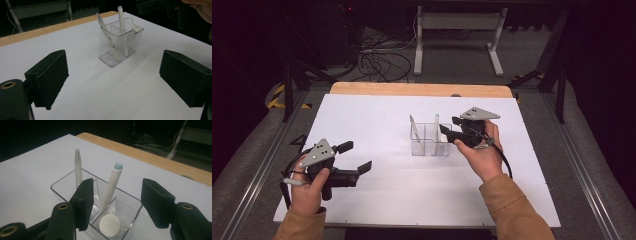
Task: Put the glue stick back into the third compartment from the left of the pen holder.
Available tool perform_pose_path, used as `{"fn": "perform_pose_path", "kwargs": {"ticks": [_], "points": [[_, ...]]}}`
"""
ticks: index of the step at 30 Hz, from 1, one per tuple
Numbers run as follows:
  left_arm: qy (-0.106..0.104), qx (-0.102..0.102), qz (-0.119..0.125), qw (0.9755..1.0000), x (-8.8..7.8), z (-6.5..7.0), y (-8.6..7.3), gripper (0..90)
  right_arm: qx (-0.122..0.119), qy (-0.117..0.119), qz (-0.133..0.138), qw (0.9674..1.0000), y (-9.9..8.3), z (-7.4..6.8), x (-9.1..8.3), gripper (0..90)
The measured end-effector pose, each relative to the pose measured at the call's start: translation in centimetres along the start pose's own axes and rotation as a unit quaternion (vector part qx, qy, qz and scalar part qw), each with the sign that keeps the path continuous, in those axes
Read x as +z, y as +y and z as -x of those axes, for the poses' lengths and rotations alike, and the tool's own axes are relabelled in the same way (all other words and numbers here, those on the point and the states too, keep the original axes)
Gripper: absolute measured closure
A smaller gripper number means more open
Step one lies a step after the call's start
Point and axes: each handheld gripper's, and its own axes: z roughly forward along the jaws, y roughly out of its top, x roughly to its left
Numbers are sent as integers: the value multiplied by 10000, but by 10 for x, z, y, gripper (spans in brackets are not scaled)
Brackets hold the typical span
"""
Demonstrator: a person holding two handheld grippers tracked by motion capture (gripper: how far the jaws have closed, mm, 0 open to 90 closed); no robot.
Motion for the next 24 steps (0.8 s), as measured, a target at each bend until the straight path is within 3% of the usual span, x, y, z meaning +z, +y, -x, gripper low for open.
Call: {"fn": "perform_pose_path", "kwargs": {"ticks": [8, 15, 24], "points": [[34, -11, 7, 10000, -2, -2, -1, 81, -224, 75, 217, 9995, 2, -2, -12, 376], [9, -24, -1, 10000, -6, -3, -4, 73, -467, 302, 601, 9966, 6, -3, -31, 305], [17, -6, 18, 10000, -6, -1, -3, 75, -538, 378, 684, 9955, 4, -1, -44, 293]]}}
